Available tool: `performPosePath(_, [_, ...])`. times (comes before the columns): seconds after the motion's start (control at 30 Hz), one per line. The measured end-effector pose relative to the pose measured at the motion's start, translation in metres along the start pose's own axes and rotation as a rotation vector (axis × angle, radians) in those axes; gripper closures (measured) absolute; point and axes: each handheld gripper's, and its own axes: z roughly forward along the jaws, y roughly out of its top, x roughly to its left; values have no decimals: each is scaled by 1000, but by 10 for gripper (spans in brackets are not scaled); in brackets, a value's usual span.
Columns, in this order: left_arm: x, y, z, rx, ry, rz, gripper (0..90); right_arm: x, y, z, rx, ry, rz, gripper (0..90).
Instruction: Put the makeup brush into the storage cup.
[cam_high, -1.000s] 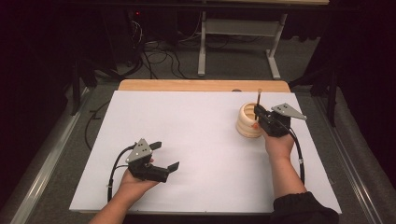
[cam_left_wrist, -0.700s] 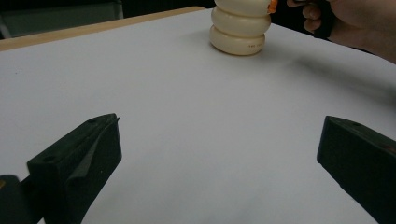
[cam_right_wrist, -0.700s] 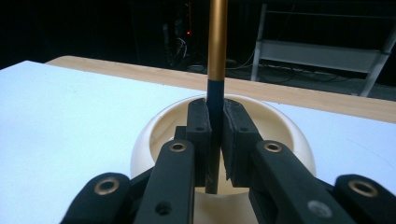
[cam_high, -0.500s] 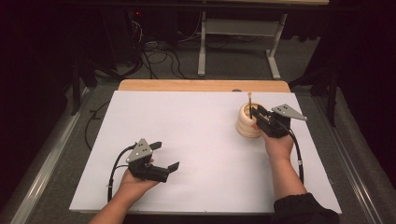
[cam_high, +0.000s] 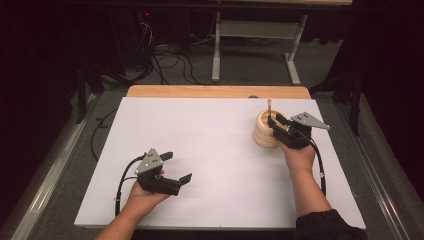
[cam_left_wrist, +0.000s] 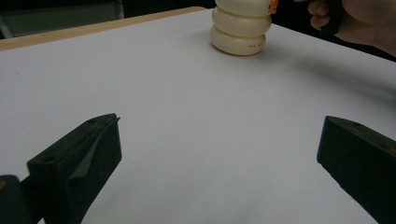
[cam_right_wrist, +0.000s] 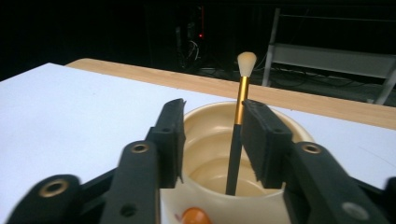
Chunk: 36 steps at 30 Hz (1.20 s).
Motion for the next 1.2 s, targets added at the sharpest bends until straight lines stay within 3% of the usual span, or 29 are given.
performPosePath(0.4, [0,0,0,0,2,-1,4,15,2,-14,-22,57,-18,271])
performPosePath(0.73, [0,0,0,0,5,-1,4,29,-9,-31,-21,64,-53,24])
performPosePath(0.8, [0,0,0,0,4,-2,4,31,-13,-33,5,70,-53,9])
performPosePath(1.2, [0,0,1,4,9,-3,4,36,-40,-59,12,108,-80,9])
